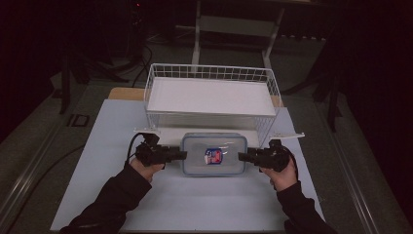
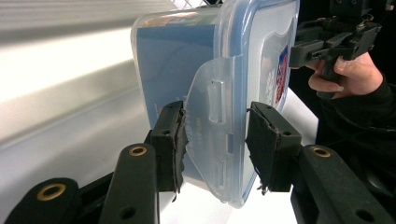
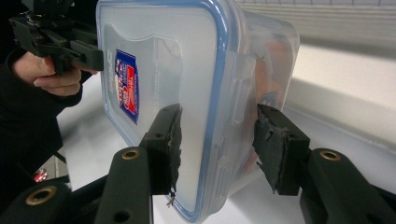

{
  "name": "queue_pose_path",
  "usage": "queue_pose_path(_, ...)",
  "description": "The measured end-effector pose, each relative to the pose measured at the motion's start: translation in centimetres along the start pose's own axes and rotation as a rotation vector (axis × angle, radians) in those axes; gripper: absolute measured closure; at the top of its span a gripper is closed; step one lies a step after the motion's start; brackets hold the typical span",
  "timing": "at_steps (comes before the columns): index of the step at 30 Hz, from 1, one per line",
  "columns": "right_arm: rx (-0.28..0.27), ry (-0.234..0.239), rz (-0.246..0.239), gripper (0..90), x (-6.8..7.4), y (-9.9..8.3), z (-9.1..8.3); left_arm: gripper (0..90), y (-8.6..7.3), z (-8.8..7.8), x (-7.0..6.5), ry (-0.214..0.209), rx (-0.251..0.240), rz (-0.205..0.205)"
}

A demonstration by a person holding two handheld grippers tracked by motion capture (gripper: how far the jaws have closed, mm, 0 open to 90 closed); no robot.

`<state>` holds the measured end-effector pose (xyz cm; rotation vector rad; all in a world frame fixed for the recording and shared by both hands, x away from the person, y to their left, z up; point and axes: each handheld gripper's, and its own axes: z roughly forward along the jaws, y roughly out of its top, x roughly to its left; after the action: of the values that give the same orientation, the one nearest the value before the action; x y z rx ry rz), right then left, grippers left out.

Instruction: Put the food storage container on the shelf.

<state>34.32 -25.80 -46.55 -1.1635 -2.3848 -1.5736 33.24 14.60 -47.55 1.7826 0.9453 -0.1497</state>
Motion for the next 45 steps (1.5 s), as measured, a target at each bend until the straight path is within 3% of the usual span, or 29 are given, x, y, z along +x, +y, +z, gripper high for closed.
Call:
queue_pose_path(15, -0.017, -0.024, 0.034, 51.6, -3.7, 1.2, 2.9, 56.2, 0.4, 2.4, 3.8, 0.041, -0.041, -0.046)
queue_pose_path(21, -0.027, -0.055, 0.022, 51.2, -4.3, 1.5, 3.7, 54.6, 0.6, 3.2, 4.8, 0.072, -0.056, -0.053)
queue_pose_path(33, -0.025, -0.065, 0.052, 50.6, -5.4, 2.0, 4.3, 53.4, 1.2, 3.9, 5.3, 0.1, -0.082, -0.061)
queue_pose_path(43, -0.024, -0.063, 0.099, 49.0, -5.8, 2.0, 4.5, 52.2, 1.2, 4.1, 5.7, 0.089, -0.111, -0.075)
queue_pose_path(45, -0.026, -0.103, 0.08, 48.2, -5.4, 2.2, 4.5, 50.7, 1.2, 4.4, 5.7, 0.1, -0.125, -0.083)
